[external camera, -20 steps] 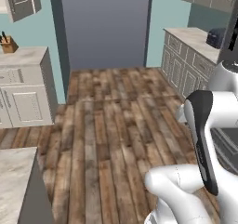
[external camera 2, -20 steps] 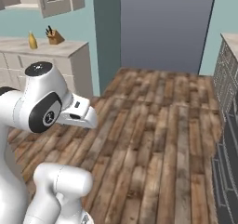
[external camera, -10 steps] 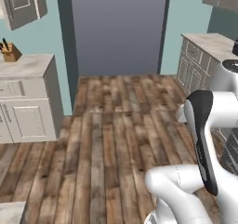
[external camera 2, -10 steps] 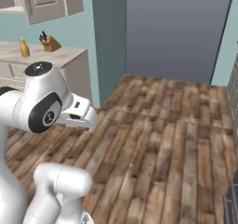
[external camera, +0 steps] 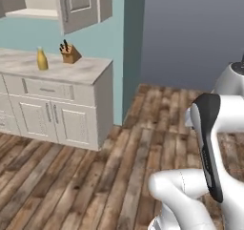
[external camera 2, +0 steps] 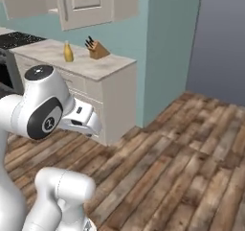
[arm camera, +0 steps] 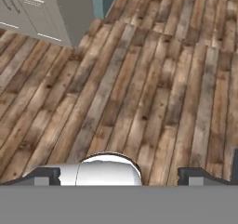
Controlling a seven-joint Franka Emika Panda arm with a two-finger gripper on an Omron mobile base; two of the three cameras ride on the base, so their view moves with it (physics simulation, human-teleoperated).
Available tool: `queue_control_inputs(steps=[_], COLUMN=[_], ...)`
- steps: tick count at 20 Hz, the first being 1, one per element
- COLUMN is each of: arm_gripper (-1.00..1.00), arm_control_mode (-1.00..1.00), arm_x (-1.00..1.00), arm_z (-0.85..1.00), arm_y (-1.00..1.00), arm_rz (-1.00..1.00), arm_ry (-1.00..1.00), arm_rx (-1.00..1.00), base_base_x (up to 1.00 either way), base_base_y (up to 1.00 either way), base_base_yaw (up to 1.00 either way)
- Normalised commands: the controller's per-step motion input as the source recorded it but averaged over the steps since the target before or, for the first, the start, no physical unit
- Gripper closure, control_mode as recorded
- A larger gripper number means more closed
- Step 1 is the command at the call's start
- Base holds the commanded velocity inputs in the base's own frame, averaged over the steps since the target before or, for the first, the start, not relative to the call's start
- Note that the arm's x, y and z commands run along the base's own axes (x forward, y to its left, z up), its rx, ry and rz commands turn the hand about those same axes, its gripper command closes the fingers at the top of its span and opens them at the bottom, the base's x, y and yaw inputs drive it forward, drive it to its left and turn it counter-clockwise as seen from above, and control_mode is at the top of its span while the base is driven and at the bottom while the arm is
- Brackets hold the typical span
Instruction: There is a tray on the dining counter. Grab the cup, mug, and pitcher and place them on the tray. The pitcher may be placed next to the tray if it cannot fit the tray.
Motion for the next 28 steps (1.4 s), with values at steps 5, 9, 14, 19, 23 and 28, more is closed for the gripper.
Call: queue_control_inputs(steps=[5,9,14,19,23,28], arm_gripper=[-1.00,-1.00,-1.00,-1.00,-1.00,-1.00], arm_control_mode=[1.00,1.00,1.00,1.00,1.00,1.00], arm_x=[0.00,0.00,0.00,0.00,0.00,0.00], arm_z=[0.00,0.00,0.00,0.00,0.00,0.00], arm_y=[0.00,0.00,0.00,0.00,0.00,0.00], arm_rz=[0.00,0.00,0.00,0.00,0.00,0.00], arm_ry=[0.00,0.00,0.00,0.00,0.00,0.00], arm_rx=[0.00,0.00,0.00,0.00,0.00,0.00], base_base_x=[1.00,1.00,1.00,1.00,0.94,1.00], base_base_y=[0.00,0.00,-0.03,-0.05,-0.02,0.00], base_base_yaw=[0.80,0.83,0.89,0.84,0.25,0.00])
